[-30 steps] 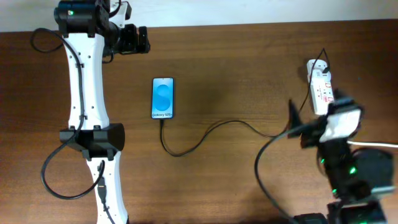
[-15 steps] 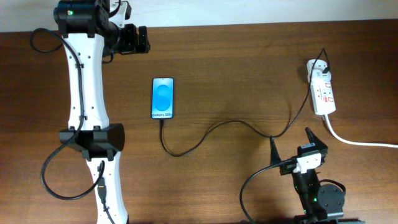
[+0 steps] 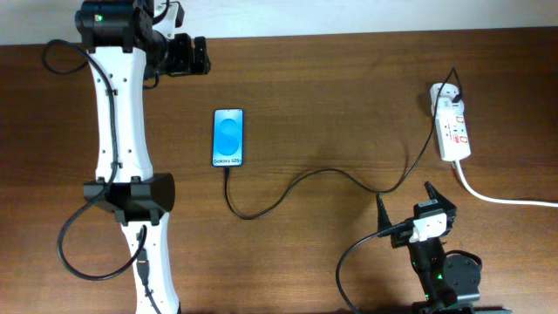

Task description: Plug charger to phone and switch on socket

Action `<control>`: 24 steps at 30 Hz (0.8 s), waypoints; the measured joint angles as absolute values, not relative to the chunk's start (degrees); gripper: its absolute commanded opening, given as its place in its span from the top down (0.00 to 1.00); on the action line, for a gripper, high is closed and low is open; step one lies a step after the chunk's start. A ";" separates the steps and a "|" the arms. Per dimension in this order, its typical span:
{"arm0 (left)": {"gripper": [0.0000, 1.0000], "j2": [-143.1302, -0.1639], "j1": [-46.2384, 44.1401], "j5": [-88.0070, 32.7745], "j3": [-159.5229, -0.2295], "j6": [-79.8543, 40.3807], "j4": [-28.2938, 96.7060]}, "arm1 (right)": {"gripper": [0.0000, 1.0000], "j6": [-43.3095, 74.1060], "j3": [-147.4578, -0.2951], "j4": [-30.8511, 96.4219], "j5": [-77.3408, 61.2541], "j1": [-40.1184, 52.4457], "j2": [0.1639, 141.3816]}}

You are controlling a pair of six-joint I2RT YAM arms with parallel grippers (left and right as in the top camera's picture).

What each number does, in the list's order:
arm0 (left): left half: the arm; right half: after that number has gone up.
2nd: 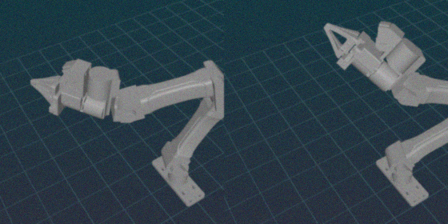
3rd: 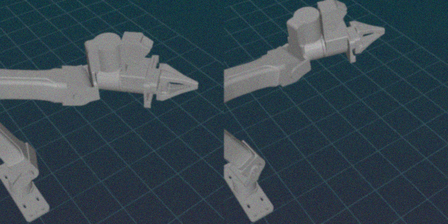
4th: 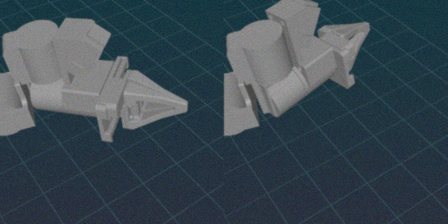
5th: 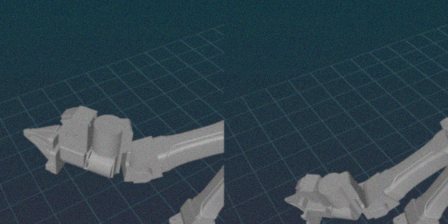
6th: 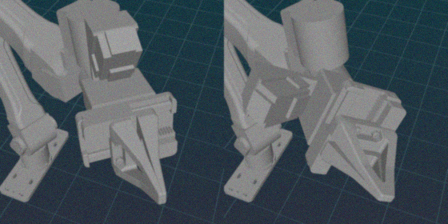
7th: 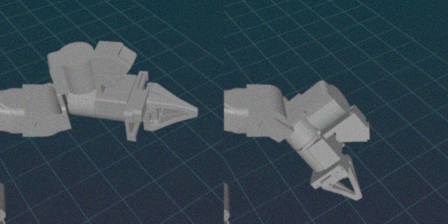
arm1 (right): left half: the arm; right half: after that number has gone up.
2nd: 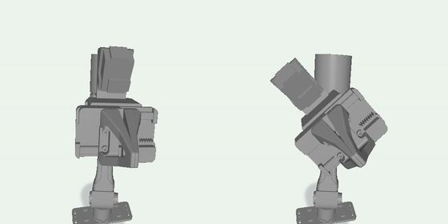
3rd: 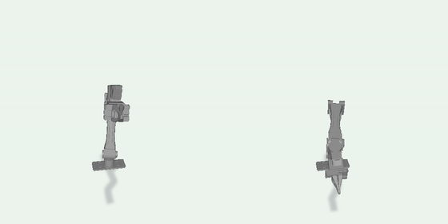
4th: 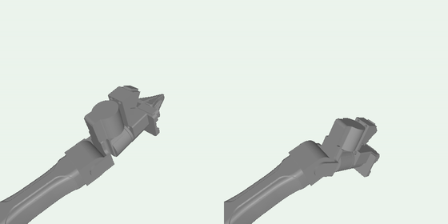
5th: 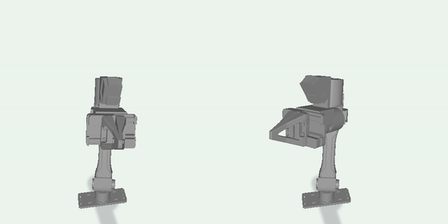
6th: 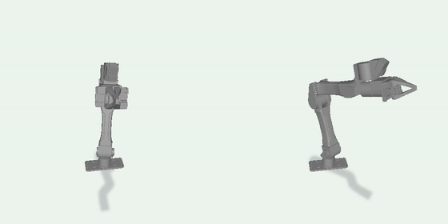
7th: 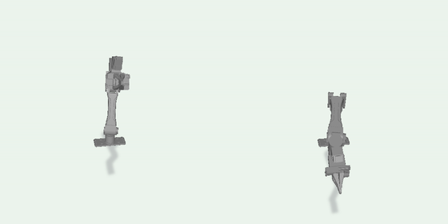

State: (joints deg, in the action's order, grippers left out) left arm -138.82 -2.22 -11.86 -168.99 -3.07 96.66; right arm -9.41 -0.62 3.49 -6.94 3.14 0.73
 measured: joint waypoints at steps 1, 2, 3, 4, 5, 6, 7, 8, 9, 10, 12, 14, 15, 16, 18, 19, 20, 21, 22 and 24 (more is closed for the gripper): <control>0.01 -138.85 -2.22 -11.86 -168.99 -3.07 96.66 | 0.02 -9.45 -0.62 3.51 -6.94 3.14 0.73; 0.01 -138.82 -2.22 -11.84 -168.99 -3.07 96.68 | 0.02 -9.41 -0.62 3.51 -6.96 3.14 0.73; 0.01 -138.82 -2.22 -11.77 -169.01 -3.07 96.66 | 0.02 -9.43 -0.62 3.51 -6.94 3.14 0.73; 0.01 -138.82 -2.22 -11.75 -168.99 -3.07 96.68 | 0.02 -9.45 -0.62 3.51 -6.94 3.14 0.73; 0.01 -138.82 -2.22 -11.51 -168.99 -3.07 96.66 | 0.02 -9.43 -0.60 3.49 -6.94 3.14 0.73; 0.00 -138.82 -2.22 -11.09 -168.99 -3.05 96.68 | 0.02 -9.45 -0.62 3.49 -6.94 3.14 0.73; 0.01 -138.82 -2.22 -10.81 -168.99 -3.07 96.42 | 0.02 -9.43 -0.62 3.49 -6.94 3.14 0.73; 0.01 -138.65 -2.17 -10.63 -168.99 -3.07 96.03 | 0.01 -9.43 -0.62 3.51 -6.94 3.14 0.73; 0.01 -137.97 -2.11 -10.70 -168.51 -3.07 95.55 | 0.02 -9.43 -0.62 3.51 -6.94 3.14 0.73; 0.01 -136.86 -1.93 -10.81 -167.26 -3.07 94.52 | 0.02 -9.47 -0.62 3.51 -6.94 3.14 0.73; 0.01 -128.44 -0.78 -11.35 -156.48 -3.05 87.61 | 0.02 -9.43 -0.62 3.51 -6.94 3.14 0.73; 0.01 -116.33 0.54 -11.60 -142.02 -2.94 77.60 | 0.01 -9.43 -0.62 3.53 -6.94 3.14 0.73; 0.01 -111.13 0.78 -11.57 -135.79 -2.79 73.21 | 0.02 -9.45 -0.62 3.51 -6.96 3.14 0.73; 0.01 -105.93 0.78 -11.73 -127.98 -2.66 67.07 | 0.02 -9.43 -0.62 3.53 -6.94 3.14 0.73; 0.01 -95.83 0.62 -11.88 -113.10 -1.67 58.02 | 0.02 -9.43 -0.62 3.51 -6.94 3.14 0.69; 0.01 -90.48 0.54 -11.97 -103.98 -0.54 50.98 | 0.02 -9.43 -0.60 3.51 -6.96 3.14 0.69; 0.01 -88.23 0.54 -11.97 -100.68 0.34 50.02 | 0.02 -9.43 -0.62 3.53 -6.94 3.14 0.69; 0.01 -81.49 0.45 -11.84 -89.80 0.78 41.04 | 0.02 -9.43 -0.62 3.53 -6.96 3.14 0.69; 0.01 -77.97 0.45 -11.70 -83.90 1.19 35.53 | 0.02 -9.43 -0.62 3.46 -6.94 3.14 0.67; 0.01 -68.95 0.45 -11.07 -70.35 1.61 25.96 | 0.02 -9.45 -0.62 3.51 -6.96 3.14 0.69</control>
State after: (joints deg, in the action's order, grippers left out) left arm -68.95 0.45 -11.07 -70.35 1.61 25.96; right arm -9.45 -0.62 3.51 -6.96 3.14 0.69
